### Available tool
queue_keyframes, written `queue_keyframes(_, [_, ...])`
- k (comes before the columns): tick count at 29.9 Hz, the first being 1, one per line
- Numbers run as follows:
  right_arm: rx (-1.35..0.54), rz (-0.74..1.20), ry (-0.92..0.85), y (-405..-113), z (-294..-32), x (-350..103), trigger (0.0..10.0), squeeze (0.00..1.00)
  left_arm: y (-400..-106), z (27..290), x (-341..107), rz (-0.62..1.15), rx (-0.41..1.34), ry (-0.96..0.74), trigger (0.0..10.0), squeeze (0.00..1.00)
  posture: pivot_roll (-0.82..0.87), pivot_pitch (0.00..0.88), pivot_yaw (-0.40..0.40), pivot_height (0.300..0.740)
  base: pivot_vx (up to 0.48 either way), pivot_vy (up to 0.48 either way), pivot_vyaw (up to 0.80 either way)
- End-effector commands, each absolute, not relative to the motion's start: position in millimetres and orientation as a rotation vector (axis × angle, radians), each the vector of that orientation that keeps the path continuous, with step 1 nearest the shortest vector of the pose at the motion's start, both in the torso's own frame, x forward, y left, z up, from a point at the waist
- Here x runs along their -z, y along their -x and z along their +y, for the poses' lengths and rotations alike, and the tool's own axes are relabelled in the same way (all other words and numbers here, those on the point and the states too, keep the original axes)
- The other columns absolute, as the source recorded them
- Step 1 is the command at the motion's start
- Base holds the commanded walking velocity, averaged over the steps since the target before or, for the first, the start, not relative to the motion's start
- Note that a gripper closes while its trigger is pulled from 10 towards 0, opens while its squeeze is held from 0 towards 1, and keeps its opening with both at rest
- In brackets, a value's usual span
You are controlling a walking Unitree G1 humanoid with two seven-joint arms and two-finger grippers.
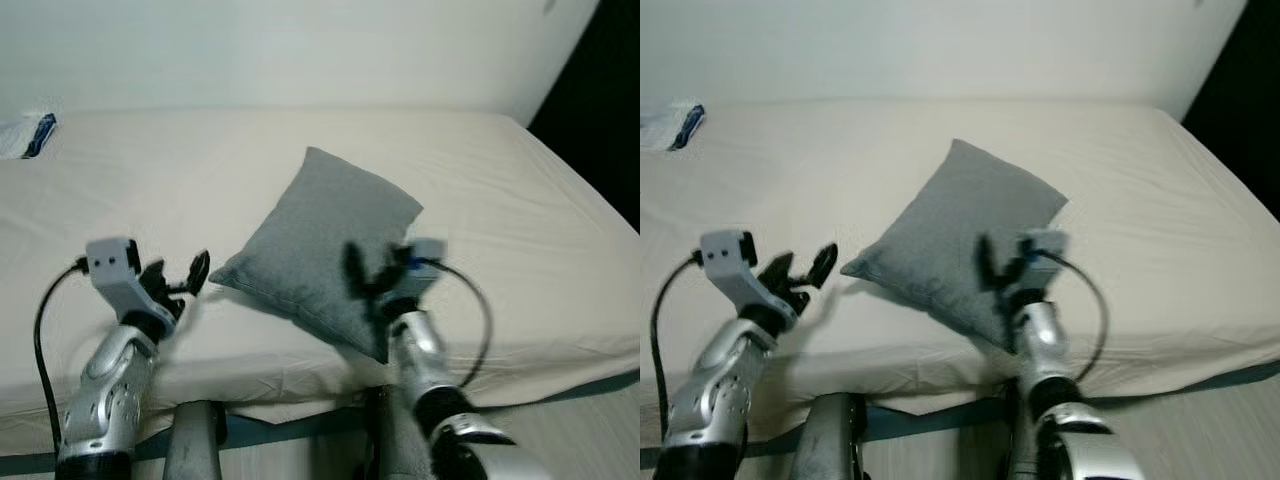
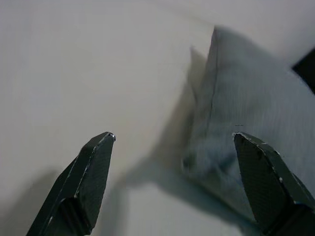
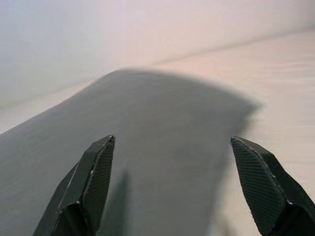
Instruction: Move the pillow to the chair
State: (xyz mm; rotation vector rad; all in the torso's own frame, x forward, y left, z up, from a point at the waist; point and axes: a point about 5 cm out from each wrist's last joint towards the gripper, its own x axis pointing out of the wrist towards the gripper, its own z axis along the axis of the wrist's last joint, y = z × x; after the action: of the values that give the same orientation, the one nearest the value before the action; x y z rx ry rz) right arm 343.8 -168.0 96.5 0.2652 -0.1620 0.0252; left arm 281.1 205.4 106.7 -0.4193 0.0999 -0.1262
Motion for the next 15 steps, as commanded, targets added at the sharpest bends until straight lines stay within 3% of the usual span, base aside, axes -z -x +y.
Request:
queue_keyframes(1, [0.017, -0.167, -0.294, -342, -175, -95, 10.0, 0.0, -277, 201, -95, 0.177, 0.121, 0.429, 10.0, 0.0, 0.12, 0.07, -0.07, 0.56, 0.0, 0.0, 0.0])
queue_keyframes(3, [0.078, -0.197, -0.277, -341, -193, -100, 10.0, 0.0, -269, 201, -76, 0.28, 0.099, 0.43, 10.0, 0.0, 0.12, 0.072, -0.067, 0.56, 0.0, 0.0, 0.0])
queue_keyframes(7, [0.11, -0.2, -0.252, -339, -200, -100, 10.0, 0.0, -265, 201, -71, 0.318, 0.096, 0.438, 10.0, 0.02, 0.12, 0.072, -0.066, 0.56, 0.0, 0.0, 0.0])
queue_keyframes(8, [0.153, -0.176, -0.223, -338, -206, -97, 10.0, 0.0, -261, 199, -66, 0.348, 0.106, 0.445, 10.0, 0.94, 0.12, 0.073, -0.066, 0.56, 0.0, 0.0, 0.0])
queue_keyframes(9, [0.192, -0.158, -0.202, -336, -211, -94, 10.0, 0.0, -258, 197, -63, 0.373, 0.113, 0.459, 10.0, 1.0, 0.12, 0.074, -0.067, 0.56, 0.0, 0.0, 0.0])
queue_keyframes(15, [0.224, -0.132, -0.226, -334, -215, -88, 10.0, 0.0, -255, 179, -51, 0.429, 0.068, 0.607, 10.0, 1.0, 0.12, 0.086, -0.077, 0.56, 0.0, 0.0, 0.0])
